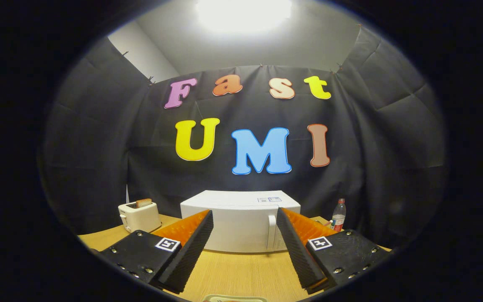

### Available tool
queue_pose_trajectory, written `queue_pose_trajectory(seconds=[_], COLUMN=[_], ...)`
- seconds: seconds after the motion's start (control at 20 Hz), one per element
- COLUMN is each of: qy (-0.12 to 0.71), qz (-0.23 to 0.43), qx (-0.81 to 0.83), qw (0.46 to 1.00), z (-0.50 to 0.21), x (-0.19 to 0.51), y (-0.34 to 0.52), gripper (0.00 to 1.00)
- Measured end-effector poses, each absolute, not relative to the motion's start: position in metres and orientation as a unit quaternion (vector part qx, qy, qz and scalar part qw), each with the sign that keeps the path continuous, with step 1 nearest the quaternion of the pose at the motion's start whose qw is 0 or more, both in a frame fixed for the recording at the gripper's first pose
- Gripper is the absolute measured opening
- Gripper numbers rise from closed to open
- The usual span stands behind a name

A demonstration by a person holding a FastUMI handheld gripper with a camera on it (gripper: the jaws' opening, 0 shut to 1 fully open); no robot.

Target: Open the microwave, put the food inside, and close the microwave door.

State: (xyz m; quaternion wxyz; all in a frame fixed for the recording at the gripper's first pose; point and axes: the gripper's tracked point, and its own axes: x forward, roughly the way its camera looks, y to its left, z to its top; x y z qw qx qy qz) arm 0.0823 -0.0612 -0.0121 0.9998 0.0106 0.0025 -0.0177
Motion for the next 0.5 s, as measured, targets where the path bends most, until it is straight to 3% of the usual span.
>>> queue_pose_trajectory(seconds=[0.5], qy=[0.019], qz=[-0.039], qx=[0.017], qw=[0.999], z=[-0.048], x=[0.170], y=[-0.109], gripper=[0.95])
